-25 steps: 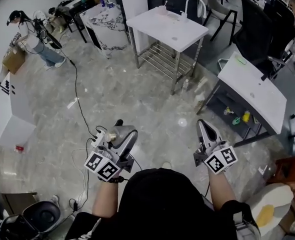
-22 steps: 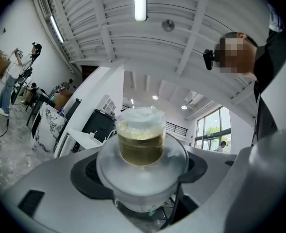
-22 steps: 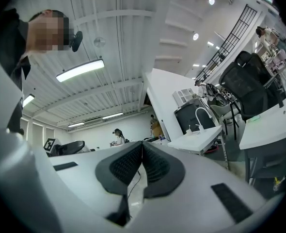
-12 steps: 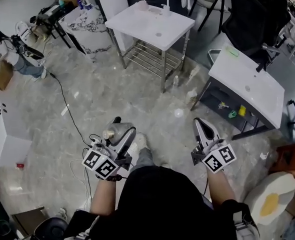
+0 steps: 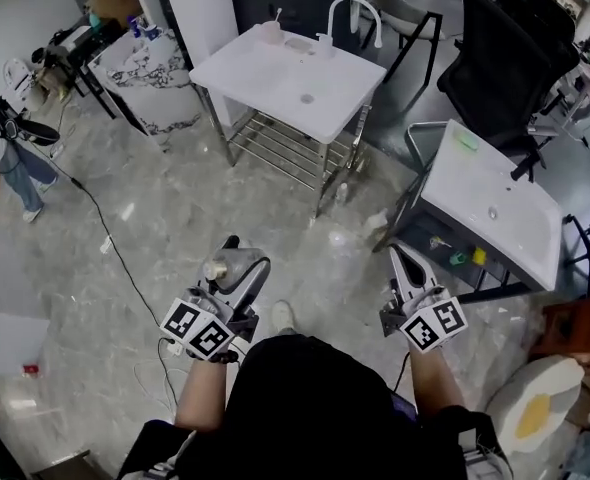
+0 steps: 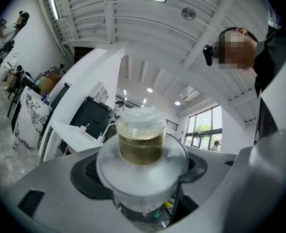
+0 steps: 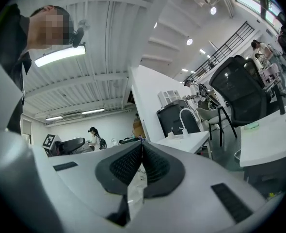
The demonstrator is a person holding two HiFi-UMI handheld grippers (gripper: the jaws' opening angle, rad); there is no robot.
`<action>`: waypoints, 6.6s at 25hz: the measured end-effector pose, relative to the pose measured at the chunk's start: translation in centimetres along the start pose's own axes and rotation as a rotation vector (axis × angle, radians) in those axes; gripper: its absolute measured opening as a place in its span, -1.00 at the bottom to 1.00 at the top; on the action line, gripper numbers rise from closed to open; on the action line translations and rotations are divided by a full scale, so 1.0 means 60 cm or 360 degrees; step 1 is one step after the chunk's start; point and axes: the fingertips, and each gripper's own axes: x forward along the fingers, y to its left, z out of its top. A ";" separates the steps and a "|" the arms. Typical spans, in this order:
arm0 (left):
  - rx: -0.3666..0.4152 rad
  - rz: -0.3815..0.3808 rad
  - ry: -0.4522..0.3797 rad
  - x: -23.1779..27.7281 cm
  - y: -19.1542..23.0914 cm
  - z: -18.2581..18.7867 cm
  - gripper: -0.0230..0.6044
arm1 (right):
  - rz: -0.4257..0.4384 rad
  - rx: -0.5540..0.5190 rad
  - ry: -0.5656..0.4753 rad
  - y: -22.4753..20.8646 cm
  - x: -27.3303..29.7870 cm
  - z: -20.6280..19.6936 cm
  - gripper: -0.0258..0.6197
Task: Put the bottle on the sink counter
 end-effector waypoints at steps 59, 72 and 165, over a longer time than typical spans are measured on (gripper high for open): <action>-0.0027 0.0074 0.0154 0.705 0.381 0.038 0.20 | 0.0140 0.0016 -0.0015 -0.489 0.608 0.128 -0.83; 0.0047 -0.0035 0.0333 0.837 0.459 -0.009 0.20 | -0.0092 -0.0078 0.0093 -0.576 0.658 0.114 -0.83; 0.0611 0.0117 0.0959 1.084 0.623 -0.233 -0.07 | -0.0464 0.0033 0.0223 -0.628 0.676 0.046 -0.83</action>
